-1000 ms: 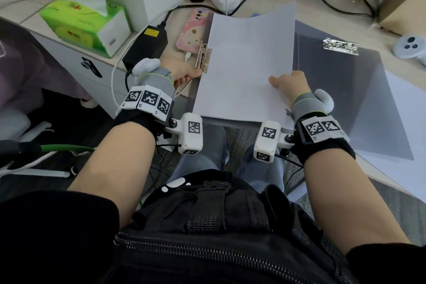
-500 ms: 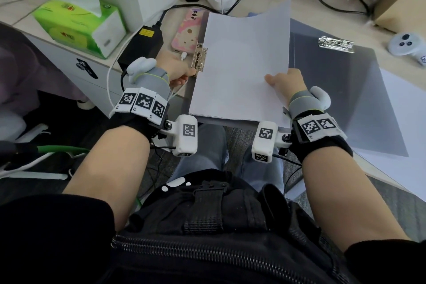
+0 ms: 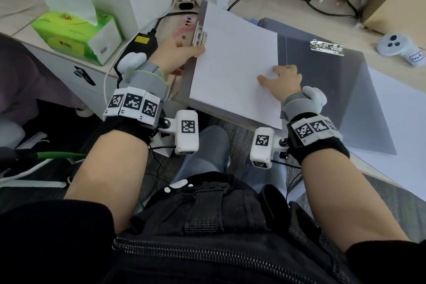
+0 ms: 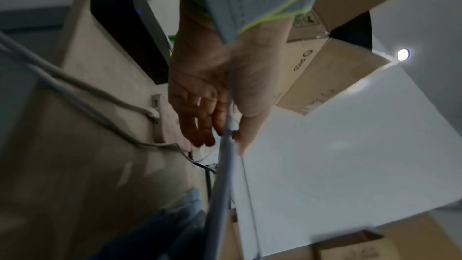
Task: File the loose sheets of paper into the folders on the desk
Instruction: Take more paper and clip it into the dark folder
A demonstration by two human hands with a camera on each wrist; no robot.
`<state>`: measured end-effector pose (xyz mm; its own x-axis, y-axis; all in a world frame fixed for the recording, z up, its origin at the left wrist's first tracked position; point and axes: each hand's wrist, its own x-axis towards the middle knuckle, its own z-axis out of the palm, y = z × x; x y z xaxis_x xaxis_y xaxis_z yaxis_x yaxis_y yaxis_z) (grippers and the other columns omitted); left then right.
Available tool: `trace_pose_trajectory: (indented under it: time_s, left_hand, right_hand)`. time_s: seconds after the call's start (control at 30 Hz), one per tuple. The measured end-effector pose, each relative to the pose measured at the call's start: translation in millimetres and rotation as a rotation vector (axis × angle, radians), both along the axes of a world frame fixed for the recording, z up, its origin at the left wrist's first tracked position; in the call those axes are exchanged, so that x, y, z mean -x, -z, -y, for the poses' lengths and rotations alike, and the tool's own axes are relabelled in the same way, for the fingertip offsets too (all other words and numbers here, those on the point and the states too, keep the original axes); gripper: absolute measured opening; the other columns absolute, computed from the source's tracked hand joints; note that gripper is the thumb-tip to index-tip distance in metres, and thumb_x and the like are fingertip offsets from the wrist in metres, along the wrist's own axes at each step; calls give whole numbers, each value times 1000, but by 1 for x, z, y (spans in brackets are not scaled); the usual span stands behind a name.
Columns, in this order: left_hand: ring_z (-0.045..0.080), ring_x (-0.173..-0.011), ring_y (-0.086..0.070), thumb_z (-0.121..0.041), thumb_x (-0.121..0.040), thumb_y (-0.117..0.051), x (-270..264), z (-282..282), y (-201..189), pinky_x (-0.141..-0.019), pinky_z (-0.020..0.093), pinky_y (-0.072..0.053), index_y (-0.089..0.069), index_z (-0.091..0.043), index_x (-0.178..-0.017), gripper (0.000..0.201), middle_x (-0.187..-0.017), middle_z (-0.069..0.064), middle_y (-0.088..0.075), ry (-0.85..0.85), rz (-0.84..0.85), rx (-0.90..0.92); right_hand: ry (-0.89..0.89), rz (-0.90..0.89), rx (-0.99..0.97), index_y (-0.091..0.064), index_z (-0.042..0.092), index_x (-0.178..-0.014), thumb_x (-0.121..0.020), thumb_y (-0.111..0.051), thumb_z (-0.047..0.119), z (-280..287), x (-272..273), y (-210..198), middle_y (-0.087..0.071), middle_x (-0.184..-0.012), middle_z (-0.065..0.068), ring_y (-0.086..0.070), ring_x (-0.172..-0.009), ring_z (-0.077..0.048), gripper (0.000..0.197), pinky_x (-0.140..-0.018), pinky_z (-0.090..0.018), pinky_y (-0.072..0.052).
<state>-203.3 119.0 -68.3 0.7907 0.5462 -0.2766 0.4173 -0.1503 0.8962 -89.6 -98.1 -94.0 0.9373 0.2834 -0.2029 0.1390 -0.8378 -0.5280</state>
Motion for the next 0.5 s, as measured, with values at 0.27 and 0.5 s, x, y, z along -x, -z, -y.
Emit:
trace_pose_trajectory:
  time_s: [0.27, 0.5]
  left_hand:
    - [2, -45, -52, -31, -90, -59, -2, 45, -54, -40, 14, -38, -51, -23, -79, 16, -77, -5, -56, 24, 398, 224]
    - [4, -69, -63, -28, -97, -46, -16, 94, -83, -55, 23, -52, -52, -23, -99, 8, -95, -5, -59, 232, 584, 231]
  right_hand:
    - [-101, -115, -203, -50, 15, -134, -90, -55, 41, 22, 5, -29, -47, -143, -7, -49, -126, -24, 51, -96, -34, -46]
    - [-193, -199, -470, -54, 18, -130, -91, -53, 45, 47, 24, -72, -56, -129, 1, -55, -116, -18, 47, -91, -38, -55]
